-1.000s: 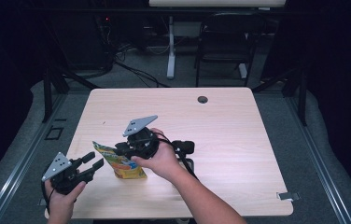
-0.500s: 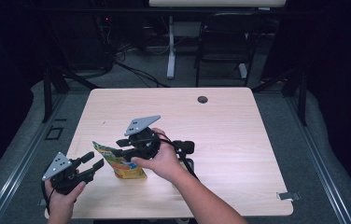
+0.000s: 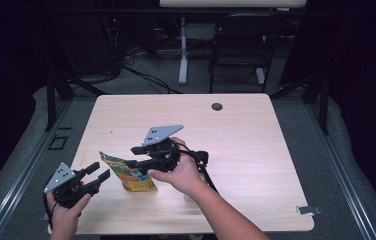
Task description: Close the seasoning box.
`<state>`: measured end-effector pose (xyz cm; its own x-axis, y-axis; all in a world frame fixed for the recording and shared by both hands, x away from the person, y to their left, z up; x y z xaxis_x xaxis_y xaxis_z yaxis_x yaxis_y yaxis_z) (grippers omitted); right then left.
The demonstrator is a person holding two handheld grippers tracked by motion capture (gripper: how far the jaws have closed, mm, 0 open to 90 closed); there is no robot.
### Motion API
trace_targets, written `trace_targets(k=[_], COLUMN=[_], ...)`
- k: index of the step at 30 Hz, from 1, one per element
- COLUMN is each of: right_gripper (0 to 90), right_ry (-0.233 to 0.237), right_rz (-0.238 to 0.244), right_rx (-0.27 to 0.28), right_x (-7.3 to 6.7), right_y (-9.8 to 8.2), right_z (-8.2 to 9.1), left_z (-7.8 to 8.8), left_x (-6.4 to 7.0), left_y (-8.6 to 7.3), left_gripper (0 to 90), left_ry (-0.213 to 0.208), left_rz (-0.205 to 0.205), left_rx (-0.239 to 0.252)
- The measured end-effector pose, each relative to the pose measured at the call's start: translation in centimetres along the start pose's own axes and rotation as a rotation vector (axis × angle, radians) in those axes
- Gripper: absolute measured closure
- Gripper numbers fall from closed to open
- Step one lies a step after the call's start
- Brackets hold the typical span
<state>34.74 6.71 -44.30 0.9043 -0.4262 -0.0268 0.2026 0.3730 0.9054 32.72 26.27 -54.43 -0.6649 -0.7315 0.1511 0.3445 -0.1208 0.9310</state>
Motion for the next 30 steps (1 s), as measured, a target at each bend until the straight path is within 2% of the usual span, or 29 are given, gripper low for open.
trace_targets(k=[3, 9, 12, 13, 18, 25, 30], right_gripper=[55.5, 54.7, 54.4, 54.2, 54.0, 53.6, 52.8], right_ry=[-0.004, -0.061, -0.068, -0.082, -0.097, -0.125, -0.157], right_rz=[-0.016, -0.026, -0.037, -0.033, -0.039, -0.068, -0.088], right_rx=[0.006, 0.036, 0.057, 0.054, 0.06, 0.072, 0.073], right_x=[0.4, 1.3, 1.6, 1.8, 2.4, 3.4, 4.2], right_y=[-0.2, -0.8, -1.0, -1.2, -1.9, -3.4, -4.4], right_z=[0.7, 2.2, 3.2, 3.5, 5.0, 7.4, 8.7], left_z=[-0.1, -0.2, -0.4, -0.4, -0.3, 0.2, 0.3], left_x=[0.1, 0.7, 1.1, 1.3, 1.9, 3.0, 3.7], left_y=[-0.1, 0.1, 0.3, 0.4, 1.0, 1.1, 1.0], left_gripper=[47.1, 47.6, 47.6, 47.6, 47.8, 47.9, 48.0], left_ry=[0.0, -0.003, -0.001, -0.003, -0.009, -0.014, -0.012], left_rz=[0.0, 0.005, 0.001, 0.003, -0.001, -0.024, -0.008], left_rx=[-0.005, -0.005, -0.013, -0.011, -0.008, -0.034, -0.045])
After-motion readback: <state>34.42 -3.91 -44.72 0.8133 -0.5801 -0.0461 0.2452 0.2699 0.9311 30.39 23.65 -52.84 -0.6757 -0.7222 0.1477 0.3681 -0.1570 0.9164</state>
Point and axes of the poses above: each handheld gripper's, and its own axes: z roughly backward along the jaws, y roughly out of its top, x roughly to its right, the point moved 7 cm from there along -z, roughly forward along the jaws, and after that the axes turned 8 degrees about -y, right-handed, at the moved point
